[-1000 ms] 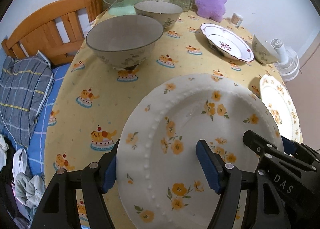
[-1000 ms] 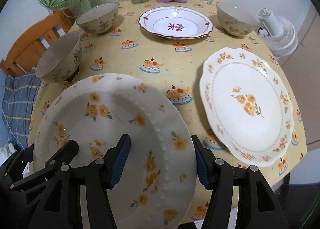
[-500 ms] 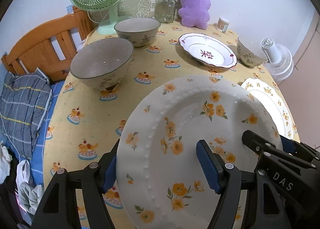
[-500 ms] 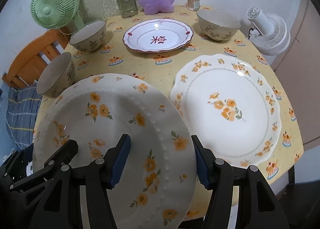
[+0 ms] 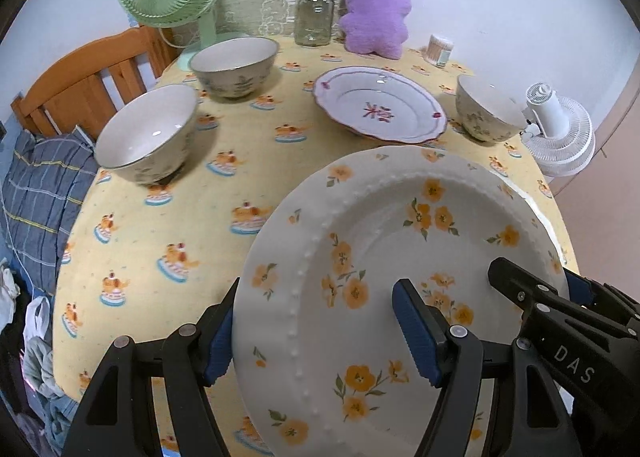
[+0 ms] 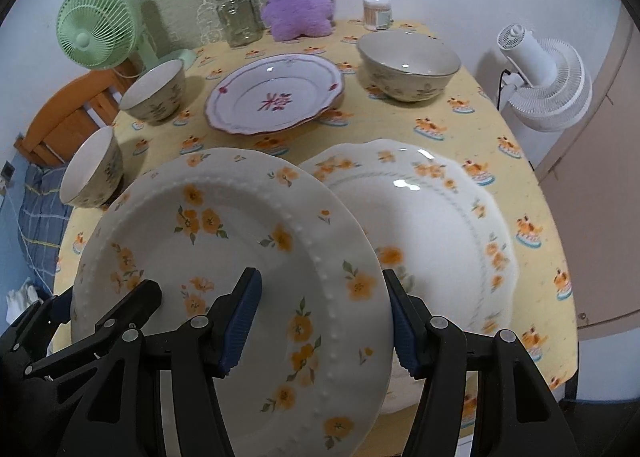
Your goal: Organize plates and bowls
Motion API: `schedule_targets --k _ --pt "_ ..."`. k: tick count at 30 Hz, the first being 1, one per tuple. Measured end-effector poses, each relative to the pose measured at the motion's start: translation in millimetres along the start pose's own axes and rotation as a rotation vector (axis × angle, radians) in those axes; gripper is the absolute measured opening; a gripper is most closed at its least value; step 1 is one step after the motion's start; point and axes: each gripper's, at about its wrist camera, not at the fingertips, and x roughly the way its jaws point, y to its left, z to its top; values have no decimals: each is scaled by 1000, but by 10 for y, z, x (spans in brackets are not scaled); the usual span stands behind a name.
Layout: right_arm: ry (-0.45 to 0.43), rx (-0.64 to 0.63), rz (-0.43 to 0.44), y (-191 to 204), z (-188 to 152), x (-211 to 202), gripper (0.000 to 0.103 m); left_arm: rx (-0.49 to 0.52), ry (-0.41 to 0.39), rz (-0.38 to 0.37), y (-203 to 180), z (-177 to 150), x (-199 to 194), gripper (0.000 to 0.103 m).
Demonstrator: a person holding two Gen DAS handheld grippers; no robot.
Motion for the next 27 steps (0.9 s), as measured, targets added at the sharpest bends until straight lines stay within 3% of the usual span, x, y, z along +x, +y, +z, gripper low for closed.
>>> schedule_targets --k 27 --pt "51 57 -74 -1330 151 207 63 48 68 -63 -1234 58 531 73"
